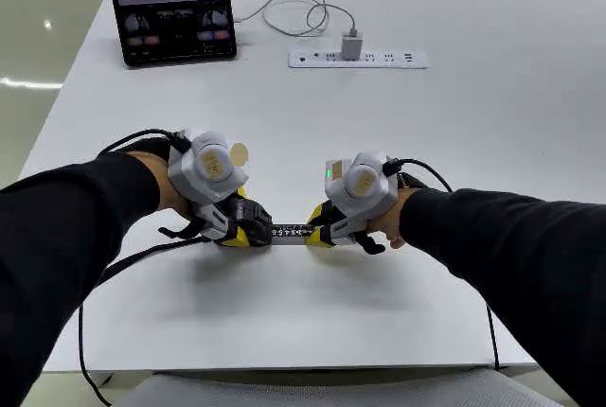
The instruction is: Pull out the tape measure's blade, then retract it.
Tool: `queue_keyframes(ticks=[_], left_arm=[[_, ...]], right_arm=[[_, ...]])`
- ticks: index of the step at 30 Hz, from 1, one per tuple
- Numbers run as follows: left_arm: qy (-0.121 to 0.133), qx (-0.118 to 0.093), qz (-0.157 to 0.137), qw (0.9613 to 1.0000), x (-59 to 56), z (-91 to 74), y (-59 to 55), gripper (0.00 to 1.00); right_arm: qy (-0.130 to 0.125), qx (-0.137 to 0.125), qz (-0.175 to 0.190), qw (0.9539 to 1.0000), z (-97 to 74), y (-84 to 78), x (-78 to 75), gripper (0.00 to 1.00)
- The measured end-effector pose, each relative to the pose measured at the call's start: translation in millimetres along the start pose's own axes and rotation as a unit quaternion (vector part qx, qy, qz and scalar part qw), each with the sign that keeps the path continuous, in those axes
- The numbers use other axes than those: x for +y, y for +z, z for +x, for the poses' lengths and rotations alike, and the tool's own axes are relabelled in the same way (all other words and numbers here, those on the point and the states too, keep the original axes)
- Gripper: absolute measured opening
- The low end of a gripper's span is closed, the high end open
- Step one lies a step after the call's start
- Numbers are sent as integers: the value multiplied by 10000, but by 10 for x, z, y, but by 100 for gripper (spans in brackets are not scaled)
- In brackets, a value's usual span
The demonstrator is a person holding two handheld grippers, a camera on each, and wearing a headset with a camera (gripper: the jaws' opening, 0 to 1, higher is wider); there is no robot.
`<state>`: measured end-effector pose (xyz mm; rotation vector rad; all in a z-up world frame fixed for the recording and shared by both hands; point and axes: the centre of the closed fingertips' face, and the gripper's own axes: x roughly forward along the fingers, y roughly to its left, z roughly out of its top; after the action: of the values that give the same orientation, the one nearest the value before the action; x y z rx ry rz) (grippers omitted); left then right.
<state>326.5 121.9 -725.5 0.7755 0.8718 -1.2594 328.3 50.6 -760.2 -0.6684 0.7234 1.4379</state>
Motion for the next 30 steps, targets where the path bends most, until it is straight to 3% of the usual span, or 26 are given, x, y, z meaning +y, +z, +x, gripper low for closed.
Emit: queue_keyframes(ticks=[30], left_arm=[[92,31,4,10000,7,12,-6,34]], right_arm=[[-36,45,93,9999,-151,-174,-13,9]])
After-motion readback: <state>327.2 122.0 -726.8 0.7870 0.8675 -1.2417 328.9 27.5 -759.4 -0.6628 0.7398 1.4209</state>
